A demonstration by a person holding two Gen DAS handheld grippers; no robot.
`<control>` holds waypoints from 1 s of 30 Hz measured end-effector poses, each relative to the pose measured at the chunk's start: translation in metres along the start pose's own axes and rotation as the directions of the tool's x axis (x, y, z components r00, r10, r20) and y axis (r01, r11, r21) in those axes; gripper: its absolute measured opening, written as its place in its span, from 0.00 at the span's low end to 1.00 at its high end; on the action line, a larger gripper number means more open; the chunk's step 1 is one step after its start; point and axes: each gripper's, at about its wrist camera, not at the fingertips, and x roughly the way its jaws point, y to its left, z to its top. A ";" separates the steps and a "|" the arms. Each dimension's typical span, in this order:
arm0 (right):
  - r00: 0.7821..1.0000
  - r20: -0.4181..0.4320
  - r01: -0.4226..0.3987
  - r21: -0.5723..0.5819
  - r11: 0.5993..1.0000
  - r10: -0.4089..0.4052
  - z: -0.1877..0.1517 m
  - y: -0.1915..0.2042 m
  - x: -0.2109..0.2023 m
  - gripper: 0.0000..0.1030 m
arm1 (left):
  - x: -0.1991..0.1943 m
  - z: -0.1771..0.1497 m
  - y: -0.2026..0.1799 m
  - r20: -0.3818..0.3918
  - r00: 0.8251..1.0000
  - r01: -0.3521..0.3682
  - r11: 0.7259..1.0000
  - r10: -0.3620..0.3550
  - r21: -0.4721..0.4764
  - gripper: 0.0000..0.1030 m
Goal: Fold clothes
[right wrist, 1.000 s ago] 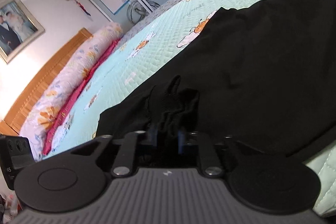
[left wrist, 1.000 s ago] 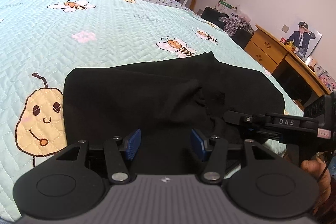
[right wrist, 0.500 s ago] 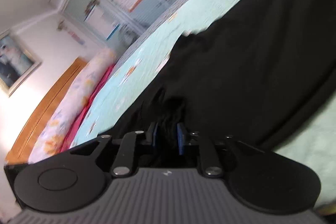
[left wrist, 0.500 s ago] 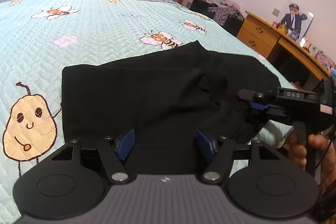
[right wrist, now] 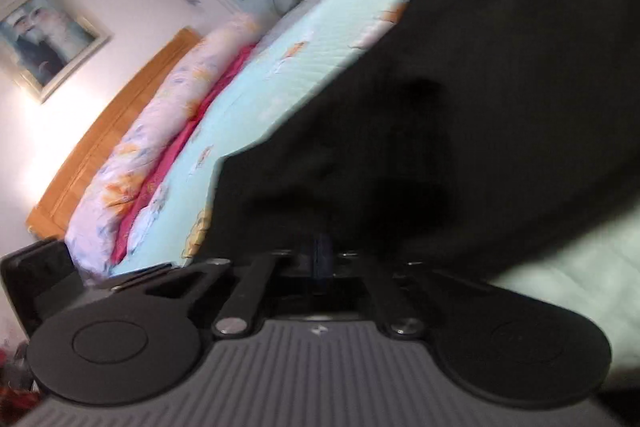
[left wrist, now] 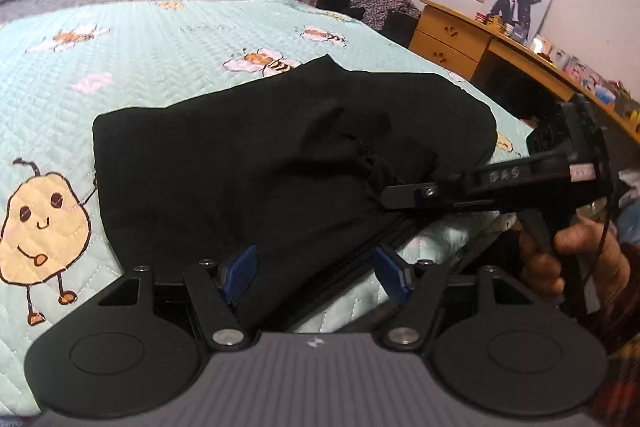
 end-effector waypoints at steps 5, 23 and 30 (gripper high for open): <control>1.000 -0.002 0.026 -0.067 0.997 -0.026 0.002 0.011 -0.010 0.01 | -0.004 0.001 0.004 0.006 1.000 0.024 1.000 -0.024 -0.012 0.66; 0.998 0.036 0.046 0.014 0.999 -0.047 0.071 0.003 0.047 0.02 | -0.005 0.006 0.013 -0.012 0.999 0.034 0.997 -0.035 -0.067 0.66; 0.994 0.103 0.050 -0.039 0.998 -0.046 0.068 0.014 0.032 0.39 | -0.005 0.006 0.017 -0.004 0.999 0.045 0.993 -0.046 -0.106 0.66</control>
